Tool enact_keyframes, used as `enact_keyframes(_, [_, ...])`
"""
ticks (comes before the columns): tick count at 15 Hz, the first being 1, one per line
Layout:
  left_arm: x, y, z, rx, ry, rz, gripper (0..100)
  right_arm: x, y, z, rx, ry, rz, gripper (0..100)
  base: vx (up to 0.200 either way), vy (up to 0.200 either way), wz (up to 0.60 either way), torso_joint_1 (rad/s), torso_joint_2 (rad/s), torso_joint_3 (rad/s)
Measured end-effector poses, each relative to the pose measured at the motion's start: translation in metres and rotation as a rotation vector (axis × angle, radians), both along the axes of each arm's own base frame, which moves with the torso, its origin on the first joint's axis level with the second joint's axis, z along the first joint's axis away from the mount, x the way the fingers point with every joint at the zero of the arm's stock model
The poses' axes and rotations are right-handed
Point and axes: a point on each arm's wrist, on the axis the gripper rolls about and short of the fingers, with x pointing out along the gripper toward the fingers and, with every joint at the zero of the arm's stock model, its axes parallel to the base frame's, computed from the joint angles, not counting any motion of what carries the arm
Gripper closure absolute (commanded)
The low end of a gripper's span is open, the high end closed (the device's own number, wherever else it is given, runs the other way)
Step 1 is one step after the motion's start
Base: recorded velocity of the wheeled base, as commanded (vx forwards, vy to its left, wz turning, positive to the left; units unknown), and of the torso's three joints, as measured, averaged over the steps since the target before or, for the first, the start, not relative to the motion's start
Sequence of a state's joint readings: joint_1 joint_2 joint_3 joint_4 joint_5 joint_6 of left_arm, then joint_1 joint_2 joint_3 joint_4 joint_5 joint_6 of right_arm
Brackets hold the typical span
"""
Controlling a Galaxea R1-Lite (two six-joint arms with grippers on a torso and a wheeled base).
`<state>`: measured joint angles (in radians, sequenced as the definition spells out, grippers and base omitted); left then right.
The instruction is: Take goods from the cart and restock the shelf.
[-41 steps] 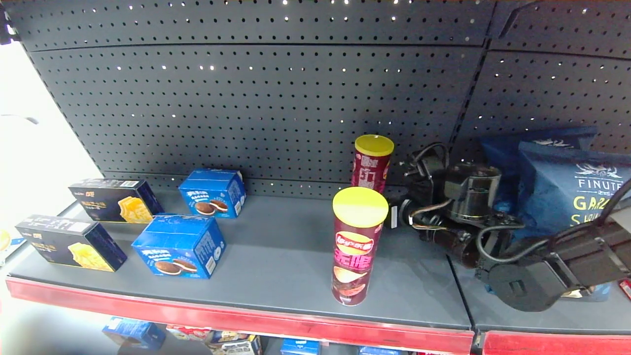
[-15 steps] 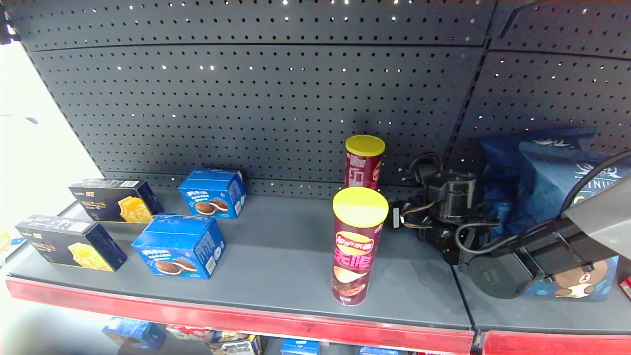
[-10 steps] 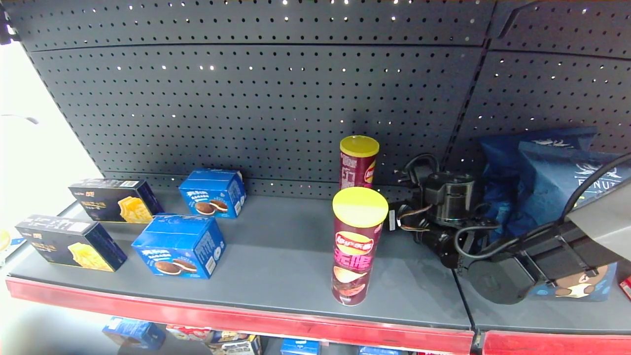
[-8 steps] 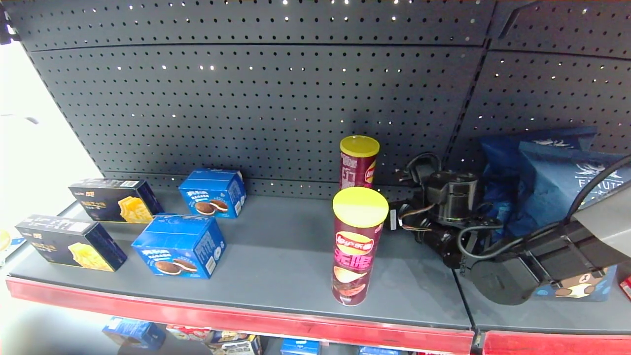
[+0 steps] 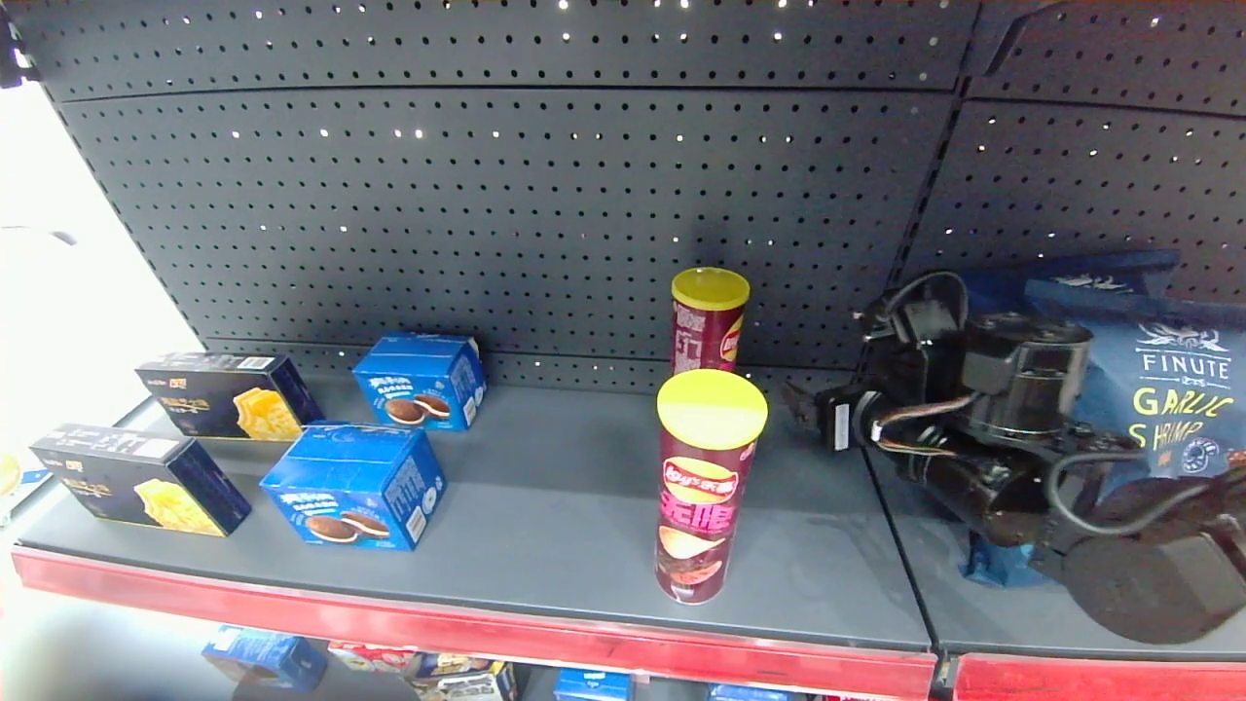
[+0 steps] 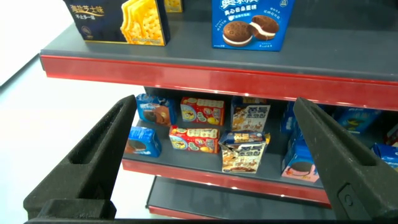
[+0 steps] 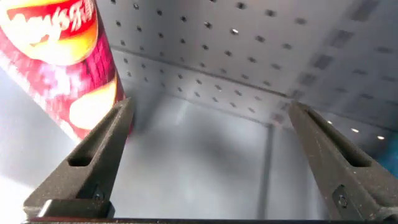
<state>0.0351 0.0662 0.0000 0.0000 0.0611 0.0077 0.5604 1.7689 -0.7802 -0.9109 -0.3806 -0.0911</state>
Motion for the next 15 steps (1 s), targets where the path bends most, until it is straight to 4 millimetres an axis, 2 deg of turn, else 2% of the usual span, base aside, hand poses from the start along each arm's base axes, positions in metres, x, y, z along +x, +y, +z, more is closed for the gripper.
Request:
enact_keyframes(4, [0.0,0.0,0.0,0.0,0.0,0.0,0,-0.063,-0.044,0.028,-0.019,0.004,-0.008,0,0.0,0.0,0.0,0.0,0.0,0.0])
enact_keyframes(6, [0.0,0.0,0.0,0.0,0.0,0.0,0,-0.096,-0.072,0.041,-0.014,-0.009,-0.035,0,0.0,0.0,0.0,0.0,0.0,0.0])
enact_keyframes(8, [0.0,0.0,0.0,0.0,0.0,0.0,0,-0.129,-0.105,0.045,-0.003,-0.03,-0.056,0,0.0,0.0,0.0,0.0,0.0,0.0])
enact_keyframes(11, [0.0,0.0,0.0,0.0,0.0,0.0,0,-0.188,-0.144,0.027,0.02,-0.064,-0.073,0,0.0,0.0,0.0,0.0,0.0,0.0])
enact_keyframes(13, [0.0,0.0,0.0,0.0,0.0,0.0,0,-0.225,-0.157,0.0,0.043,-0.083,-0.077,0,0.0,0.0,0.0,0.0,0.0,0.0])
enact_keyframes(15, [0.0,0.0,0.0,0.0,0.0,0.0,0,-0.247,-0.16,-0.02,0.094,-0.09,-0.091,0,0.0,0.0,0.0,0.0,0.0,0.0])
